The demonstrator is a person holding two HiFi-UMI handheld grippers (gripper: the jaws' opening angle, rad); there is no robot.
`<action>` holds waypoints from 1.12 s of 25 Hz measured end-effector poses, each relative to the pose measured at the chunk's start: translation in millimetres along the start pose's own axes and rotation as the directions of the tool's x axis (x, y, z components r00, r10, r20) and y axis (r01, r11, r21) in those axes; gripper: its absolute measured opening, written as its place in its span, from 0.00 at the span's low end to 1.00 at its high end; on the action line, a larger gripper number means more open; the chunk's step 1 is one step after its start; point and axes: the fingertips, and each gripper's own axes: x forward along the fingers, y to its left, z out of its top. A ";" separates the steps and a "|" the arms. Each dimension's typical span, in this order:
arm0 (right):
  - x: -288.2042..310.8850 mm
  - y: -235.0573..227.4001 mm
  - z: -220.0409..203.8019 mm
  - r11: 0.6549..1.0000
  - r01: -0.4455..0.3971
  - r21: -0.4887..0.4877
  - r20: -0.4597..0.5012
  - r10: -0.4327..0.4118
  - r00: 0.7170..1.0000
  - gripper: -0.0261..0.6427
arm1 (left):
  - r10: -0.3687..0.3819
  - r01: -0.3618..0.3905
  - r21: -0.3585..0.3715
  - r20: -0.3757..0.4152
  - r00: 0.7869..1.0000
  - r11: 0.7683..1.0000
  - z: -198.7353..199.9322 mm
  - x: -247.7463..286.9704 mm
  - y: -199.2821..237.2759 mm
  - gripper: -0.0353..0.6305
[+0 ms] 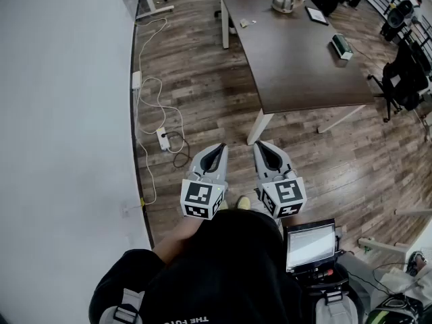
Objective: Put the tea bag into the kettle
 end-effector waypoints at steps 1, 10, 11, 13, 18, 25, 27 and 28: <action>0.3 -5.4 0.4 1.000 0.018 -0.010 -0.007 -0.018 1.000 0.05 | -0.012 0.012 -0.009 0.004 1.000 1.000 1.2 2.4 0.9 0.06; 18.8 -9.5 -1.8 0.999 0.034 -0.026 -0.035 -0.035 0.999 0.05 | 0.036 -0.036 -0.014 0.005 0.999 0.999 4.1 -5.2 35.6 0.06; 21.7 -7.4 -1.6 0.999 0.033 -0.024 -0.037 -0.034 0.999 0.05 | 0.046 -0.046 -0.009 -0.002 0.999 0.999 4.6 -7.1 40.9 0.06; 27.8 -5.1 0.3 0.999 0.035 -0.021 -0.036 -0.036 0.999 0.05 | 0.073 -0.073 -0.005 -0.024 0.997 0.997 4.7 -10.4 53.1 0.06; 35.2 -5.0 -0.1 0.999 0.054 0.001 -0.033 -0.054 0.998 0.05 | 0.097 -0.098 -0.023 -0.055 0.994 0.995 -1.5 -18.4 74.2 0.06; 35.2 -4.3 -1.4 0.995 0.092 0.025 -0.018 -0.092 0.996 0.05 | 0.105 -0.107 -0.030 -0.036 0.994 0.994 -5.4 -27.1 91.8 0.06; 34.2 -5.2 -2.8 0.995 0.090 0.031 -0.020 -0.089 0.996 0.05 | 0.102 -0.103 -0.029 -0.036 0.994 0.994 -8.6 -28.3 93.2 0.06; 34.4 -5.6 -4.2 0.996 0.089 0.029 -0.025 -0.088 0.996 0.05 | 0.100 -0.101 -0.030 -0.037 0.994 0.994 -9.9 -28.2 93.9 0.06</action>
